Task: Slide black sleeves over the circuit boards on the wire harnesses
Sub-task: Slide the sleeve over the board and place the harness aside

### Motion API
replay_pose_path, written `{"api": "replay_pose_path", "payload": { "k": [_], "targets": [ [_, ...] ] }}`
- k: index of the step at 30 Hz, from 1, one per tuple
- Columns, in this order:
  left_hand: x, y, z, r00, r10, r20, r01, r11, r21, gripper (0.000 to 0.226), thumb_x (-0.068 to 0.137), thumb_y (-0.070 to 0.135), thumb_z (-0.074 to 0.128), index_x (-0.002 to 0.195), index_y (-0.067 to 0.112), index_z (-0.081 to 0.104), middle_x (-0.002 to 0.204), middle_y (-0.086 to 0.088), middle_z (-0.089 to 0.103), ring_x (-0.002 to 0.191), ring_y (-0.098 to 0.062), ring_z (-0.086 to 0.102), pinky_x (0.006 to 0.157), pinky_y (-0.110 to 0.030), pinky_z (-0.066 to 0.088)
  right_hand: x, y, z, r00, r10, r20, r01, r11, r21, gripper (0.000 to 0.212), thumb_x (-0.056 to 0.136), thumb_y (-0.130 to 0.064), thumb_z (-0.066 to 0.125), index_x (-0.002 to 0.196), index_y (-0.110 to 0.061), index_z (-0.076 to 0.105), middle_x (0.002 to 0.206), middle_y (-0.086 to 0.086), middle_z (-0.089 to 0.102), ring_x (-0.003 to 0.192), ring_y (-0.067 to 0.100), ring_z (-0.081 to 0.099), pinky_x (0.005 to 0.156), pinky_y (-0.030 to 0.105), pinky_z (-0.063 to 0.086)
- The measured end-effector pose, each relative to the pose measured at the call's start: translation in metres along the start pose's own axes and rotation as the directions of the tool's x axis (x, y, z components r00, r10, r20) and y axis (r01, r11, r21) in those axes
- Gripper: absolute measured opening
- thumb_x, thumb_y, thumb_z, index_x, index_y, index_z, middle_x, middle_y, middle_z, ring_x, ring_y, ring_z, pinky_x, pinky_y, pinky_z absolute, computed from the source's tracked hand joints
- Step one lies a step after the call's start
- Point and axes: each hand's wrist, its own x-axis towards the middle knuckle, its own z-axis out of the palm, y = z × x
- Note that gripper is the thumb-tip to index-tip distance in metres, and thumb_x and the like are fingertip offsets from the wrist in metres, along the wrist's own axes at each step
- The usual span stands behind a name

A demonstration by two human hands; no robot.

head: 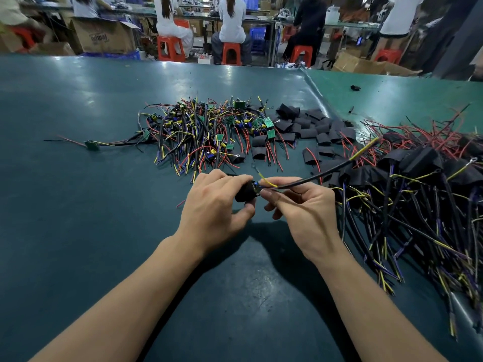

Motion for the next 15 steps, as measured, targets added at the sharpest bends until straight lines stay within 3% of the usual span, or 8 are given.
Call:
{"api": "replay_pose_path", "payload": {
  "k": [3,6,8,15],
  "targets": [
    [0.001,0.002,0.002,0.997,-0.066,0.048,0.063,0.997,0.052,0.028,0.079,0.028,0.056,0.096,0.01,0.069,0.082,-0.003,0.069,0.077,-0.031,0.057,0.069,-0.045,0.047,0.0,0.002,0.004,0.999,0.03,-0.014,-0.03,0.999,-0.035,0.02,0.078,0.002,0.077,0.08,-0.017,0.075,0.073,-0.001,0.074,0.055,0.012,0.062,0.051,0.019,0.046],
    [0.002,0.001,0.004,0.99,-0.138,0.007,0.137,0.986,0.091,0.012,0.07,0.021,0.065,0.072,0.01,0.062,0.063,-0.007,0.062,0.063,-0.03,0.052,0.06,-0.039,0.042,-0.004,0.001,0.011,0.999,0.03,0.011,-0.03,0.999,-0.029,0.016,0.075,0.004,0.079,0.08,-0.012,0.076,0.073,0.003,0.074,0.056,0.009,0.063,0.054,0.015,0.046],
    [0.002,0.001,0.002,0.986,-0.164,-0.028,0.167,0.977,0.133,0.019,0.064,0.023,0.067,0.06,0.011,0.053,0.052,-0.008,0.053,0.052,-0.029,0.047,0.054,-0.035,0.037,-0.006,0.001,0.015,1.0,0.019,0.023,-0.019,0.999,-0.027,0.021,0.074,0.006,0.079,0.079,-0.014,0.076,0.075,0.0,0.075,0.057,0.008,0.064,0.057,0.014,0.047],
    [0.003,0.003,0.002,0.997,-0.054,-0.063,0.066,0.976,0.209,0.03,0.074,0.022,0.065,0.051,0.012,0.049,0.045,-0.006,0.047,0.045,-0.028,0.044,0.052,-0.031,0.035,-0.01,0.004,0.016,0.995,-0.079,0.062,0.082,0.995,-0.048,0.022,0.075,0.008,0.077,0.089,-0.009,0.077,0.067,-0.011,0.072,0.053,0.003,0.061,0.056,0.011,0.045]
  ]
}}
